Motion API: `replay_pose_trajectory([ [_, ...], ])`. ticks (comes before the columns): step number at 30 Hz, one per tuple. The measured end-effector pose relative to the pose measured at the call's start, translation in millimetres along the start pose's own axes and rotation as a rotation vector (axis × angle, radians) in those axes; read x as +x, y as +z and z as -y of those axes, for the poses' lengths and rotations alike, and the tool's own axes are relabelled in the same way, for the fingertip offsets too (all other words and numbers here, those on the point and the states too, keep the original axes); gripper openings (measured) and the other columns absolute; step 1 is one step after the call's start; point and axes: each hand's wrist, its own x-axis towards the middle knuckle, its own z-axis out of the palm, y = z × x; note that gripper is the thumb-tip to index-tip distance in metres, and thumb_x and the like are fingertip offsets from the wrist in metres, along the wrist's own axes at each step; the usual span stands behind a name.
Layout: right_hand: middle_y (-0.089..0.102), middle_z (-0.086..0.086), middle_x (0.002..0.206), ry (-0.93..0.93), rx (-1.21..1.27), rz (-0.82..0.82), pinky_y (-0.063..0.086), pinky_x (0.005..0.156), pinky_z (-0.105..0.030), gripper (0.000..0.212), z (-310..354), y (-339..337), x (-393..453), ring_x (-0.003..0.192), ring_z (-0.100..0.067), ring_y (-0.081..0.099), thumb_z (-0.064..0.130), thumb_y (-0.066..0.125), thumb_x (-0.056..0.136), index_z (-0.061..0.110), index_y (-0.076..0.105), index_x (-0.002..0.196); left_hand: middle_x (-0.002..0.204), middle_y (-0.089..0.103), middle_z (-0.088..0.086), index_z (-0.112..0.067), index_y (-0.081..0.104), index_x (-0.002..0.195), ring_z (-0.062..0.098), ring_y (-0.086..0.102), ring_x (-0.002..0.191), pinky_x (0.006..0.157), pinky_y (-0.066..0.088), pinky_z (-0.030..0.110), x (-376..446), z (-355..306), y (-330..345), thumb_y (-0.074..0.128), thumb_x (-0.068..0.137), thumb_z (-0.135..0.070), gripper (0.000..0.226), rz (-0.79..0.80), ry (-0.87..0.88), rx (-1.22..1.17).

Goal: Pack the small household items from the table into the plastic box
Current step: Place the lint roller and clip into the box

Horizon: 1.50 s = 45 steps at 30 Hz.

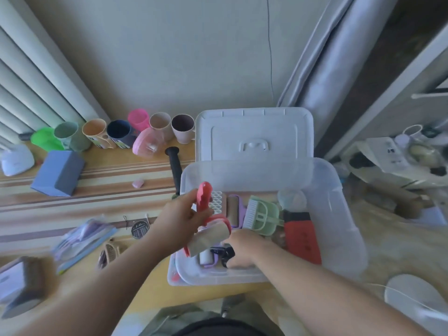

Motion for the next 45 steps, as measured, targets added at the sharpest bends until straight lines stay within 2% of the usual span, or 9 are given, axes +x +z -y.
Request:
replay_pose_trajectory([
  [3,0.060,0.001,0.098,-0.019,0.123,0.039,0.047,0.069,-0.036,0.024,-16.5,2.0,-5.5,0.090,-0.027,0.058,0.025,0.073,0.085,0.026,0.063,0.107,0.094,0.070,-0.015,-0.037,0.064,0.102,0.005,0.066,0.082,0.077,0.056,0.037,0.0,5.2,14.1,0.066,0.096,-0.033,0.007,0.001,0.010,0.091],
  [7,0.067,0.004,0.128,0.107,0.390,-0.074,0.054,0.100,-0.038,0.041,-49.0,-10.9,-34.3,0.112,-0.019,0.065,0.034,0.071,0.094,0.027,0.065,0.134,0.102,0.067,-0.017,-0.039,0.066,0.108,0.003,0.064,0.087,0.072,0.050,0.024,3.9,6.6,30.6,0.066,0.094,-0.032,0.016,0.034,-0.028,0.161],
  [12,0.073,0.016,0.107,0.129,0.804,-0.214,0.054,0.094,-0.033,0.024,-56.4,-44.4,-75.2,0.097,-0.005,0.068,0.053,0.064,0.101,0.032,0.073,0.107,0.101,0.065,-0.019,-0.045,0.064,0.105,-0.003,0.069,0.080,0.070,0.055,0.019,17.1,1.4,62.5,0.076,0.085,-0.032,0.028,0.140,0.005,0.096],
  [16,0.069,-0.006,0.084,0.149,1.176,-0.145,0.051,0.065,-0.029,0.045,-48.9,-57.8,-89.5,0.071,-0.018,0.062,0.056,0.054,0.105,0.016,0.074,0.108,0.097,0.064,-0.019,-0.040,0.062,0.115,0.000,0.065,0.072,0.066,0.046,0.012,27.3,-0.5,92.9,0.078,0.081,-0.026,0.040,0.210,0.058,0.208],
  [20,0.077,0.006,0.079,0.188,0.674,-0.083,0.060,0.076,-0.035,0.028,-53.5,-54.1,-94.1,0.075,-0.014,0.074,0.044,0.086,0.082,0.026,0.071,0.097,0.100,0.061,-0.011,-0.037,0.062,0.112,0.005,0.061,0.076,0.067,0.052,0.025,28.7,0.8,120.9,0.072,0.082,-0.014,0.039,0.187,0.081,0.306],
  [26,0.069,0.001,0.090,0.182,0.084,-0.141,0.053,0.068,-0.037,0.022,-60.7,-25.9,-59.2,0.081,-0.026,0.065,0.048,0.068,0.095,0.026,0.064,0.094,0.110,0.059,-0.004,-0.032,0.067,0.114,0.021,0.066,0.089,0.073,0.056,0.035,26.0,-0.4,132.2,0.076,0.082,-0.025,0.034,0.196,0.115,0.322],
  [34,0.067,-0.002,0.104,-0.021,0.011,-0.123,0.046,0.073,-0.037,0.018,-48.9,-14.8,-14.1,0.091,-0.027,0.059,0.021,0.067,0.092,0.030,0.067,0.108,0.115,0.066,0.005,-0.024,0.074,0.105,0.035,0.059,0.119,0.102,0.048,0.050,39.7,41.2,56.8,0.078,0.075,-0.016,0.031,-0.230,0.382,0.654],
  [39,0.056,0.002,0.111,-0.002,0.007,-0.138,0.055,0.083,-0.042,0.029,-45.4,-7.7,13.9,0.103,-0.028,0.060,0.026,0.069,0.093,0.033,0.069,0.121,0.141,0.054,0.006,-0.032,0.069,0.120,0.037,0.024,0.153,0.124,0.017,0.057,11.3,61.9,43.5,0.064,0.080,-0.044,0.041,-0.106,0.290,0.785],
  [45,0.058,0.002,0.119,0.038,0.044,-0.092,0.051,0.088,-0.039,0.042,-57.8,1.1,9.5,0.113,-0.023,0.056,0.042,0.075,0.090,0.033,0.066,0.130,0.154,0.042,0.007,-0.036,0.056,0.138,0.038,0.012,0.156,0.124,0.015,0.059,-0.6,59.9,48.3,0.061,0.078,-0.047,0.061,-0.095,0.257,0.762],
])
